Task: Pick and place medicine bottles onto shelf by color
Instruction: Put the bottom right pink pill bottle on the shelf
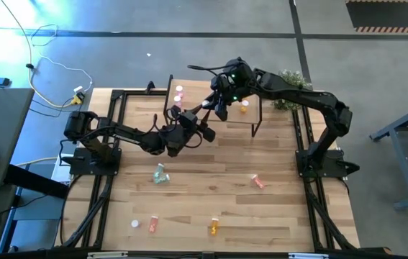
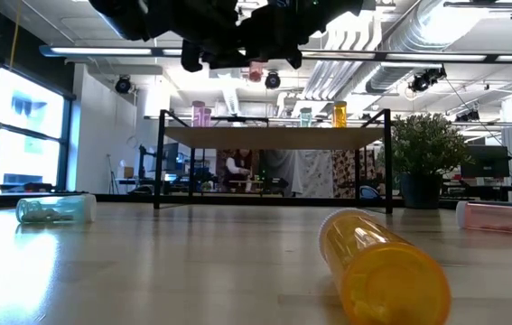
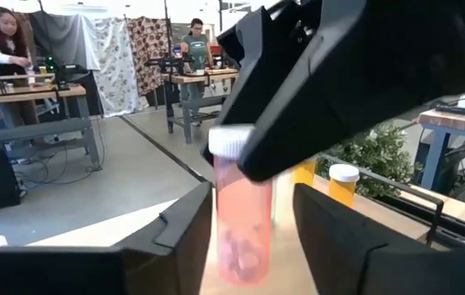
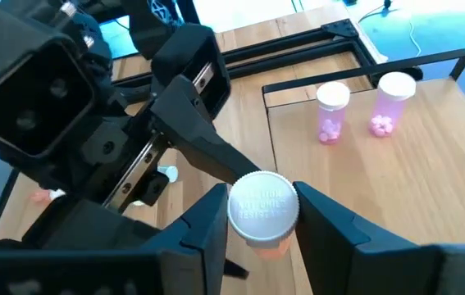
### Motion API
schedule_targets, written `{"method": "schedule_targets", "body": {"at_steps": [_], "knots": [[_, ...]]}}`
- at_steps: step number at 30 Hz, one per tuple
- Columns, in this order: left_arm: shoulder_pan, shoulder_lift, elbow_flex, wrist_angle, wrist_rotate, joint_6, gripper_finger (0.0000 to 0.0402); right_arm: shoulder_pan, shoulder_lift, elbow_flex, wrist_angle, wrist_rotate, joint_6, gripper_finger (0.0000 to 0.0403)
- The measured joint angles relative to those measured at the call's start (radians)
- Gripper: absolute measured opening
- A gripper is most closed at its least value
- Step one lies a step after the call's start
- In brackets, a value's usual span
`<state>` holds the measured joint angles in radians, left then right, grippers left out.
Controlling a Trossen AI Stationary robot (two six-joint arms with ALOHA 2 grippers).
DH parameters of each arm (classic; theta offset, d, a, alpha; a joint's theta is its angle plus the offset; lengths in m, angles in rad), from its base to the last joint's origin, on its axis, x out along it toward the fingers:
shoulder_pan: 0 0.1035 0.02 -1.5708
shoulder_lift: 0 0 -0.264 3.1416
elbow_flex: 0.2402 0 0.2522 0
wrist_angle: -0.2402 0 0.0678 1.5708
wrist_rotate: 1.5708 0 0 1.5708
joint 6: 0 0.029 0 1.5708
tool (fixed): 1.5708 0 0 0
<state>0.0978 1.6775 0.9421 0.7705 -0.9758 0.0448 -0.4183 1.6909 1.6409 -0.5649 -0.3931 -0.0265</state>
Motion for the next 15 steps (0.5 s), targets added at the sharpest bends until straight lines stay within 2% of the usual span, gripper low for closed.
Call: {"method": "schedule_targets", "body": {"at_steps": [6,9,15], "knots": [[-0.004,-0.011,0.000,-0.022,-0.066,-0.010,0.0206,-0.022,0.000,0.000,0.001,0.018,0.000,0.0113],[-0.009,-0.035,0.000,-0.036,-0.081,-0.015,0.0210,-0.041,0.000,0.000,0.002,0.061,-0.007,0.0113],[-0.013,-0.115,0.001,-0.157,-0.083,-0.082,0.0211,-0.094,0.000,0.000,0.050,0.065,-0.008,0.0113]]}}
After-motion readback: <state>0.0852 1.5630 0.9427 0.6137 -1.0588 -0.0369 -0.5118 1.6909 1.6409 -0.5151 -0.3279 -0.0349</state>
